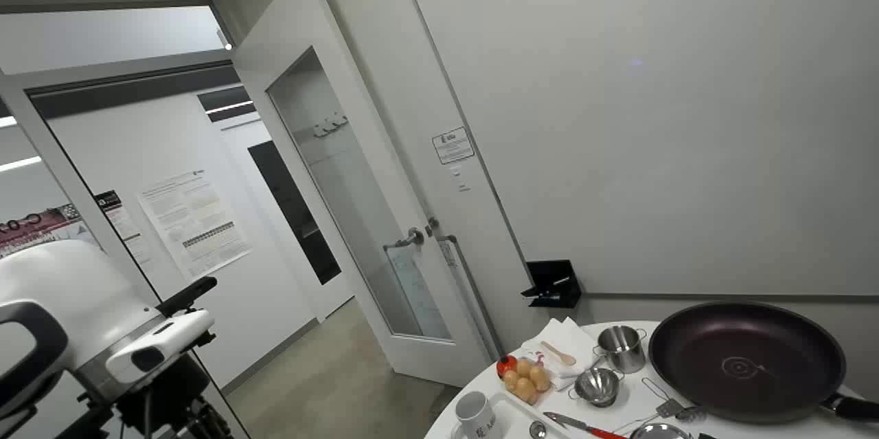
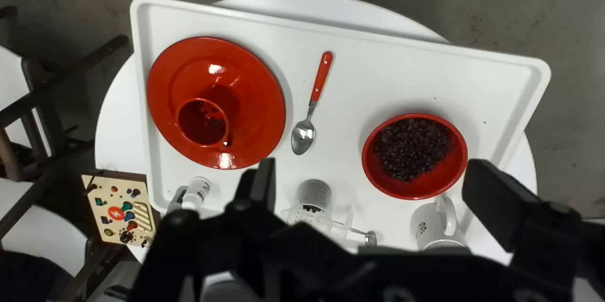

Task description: Pour the contents in the clear jug into the red bowl

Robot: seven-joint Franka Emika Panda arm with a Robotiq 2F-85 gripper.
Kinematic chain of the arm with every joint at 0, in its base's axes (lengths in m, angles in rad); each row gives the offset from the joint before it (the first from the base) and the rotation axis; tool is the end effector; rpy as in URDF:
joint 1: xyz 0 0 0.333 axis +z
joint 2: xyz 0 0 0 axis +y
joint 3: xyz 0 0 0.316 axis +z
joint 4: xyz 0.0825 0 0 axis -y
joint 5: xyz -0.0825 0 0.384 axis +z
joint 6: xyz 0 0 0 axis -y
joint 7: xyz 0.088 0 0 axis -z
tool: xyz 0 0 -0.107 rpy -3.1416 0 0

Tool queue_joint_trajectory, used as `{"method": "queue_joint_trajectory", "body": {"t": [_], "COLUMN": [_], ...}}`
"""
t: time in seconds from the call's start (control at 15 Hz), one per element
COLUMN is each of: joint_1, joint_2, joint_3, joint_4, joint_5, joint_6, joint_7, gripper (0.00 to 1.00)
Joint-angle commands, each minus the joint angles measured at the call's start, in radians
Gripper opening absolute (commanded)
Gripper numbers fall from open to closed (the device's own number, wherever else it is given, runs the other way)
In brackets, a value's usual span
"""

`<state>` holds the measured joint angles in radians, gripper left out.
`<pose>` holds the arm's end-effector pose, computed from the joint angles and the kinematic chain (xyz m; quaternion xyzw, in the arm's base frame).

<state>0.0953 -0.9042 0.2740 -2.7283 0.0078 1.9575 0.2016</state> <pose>0.2804 0.1091 0.4736 0.9923 0.0375 0.0796 0.0870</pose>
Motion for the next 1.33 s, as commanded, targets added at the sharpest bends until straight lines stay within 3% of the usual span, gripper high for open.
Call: {"method": "queue_joint_trajectory", "body": {"t": [0.0,0.73,0.8,0.93,1.27], "joint_1": [0.014,0.014,-0.005,-0.017,0.027], "joint_2": [0.004,0.004,0.013,0.057,0.255], "joint_3": [-0.012,-0.012,0.011,0.026,0.023], "joint_4": [0.002,0.002,0.006,0.038,0.131], "joint_5": [-0.011,-0.011,-0.038,-0.076,-0.138], "joint_6": [-0.002,-0.002,0.014,0.023,0.118], "joint_7": [0.01,0.01,0.031,0.023,-0.116], "gripper": [1.0,1.0,1.0,1.0,1.0]}}
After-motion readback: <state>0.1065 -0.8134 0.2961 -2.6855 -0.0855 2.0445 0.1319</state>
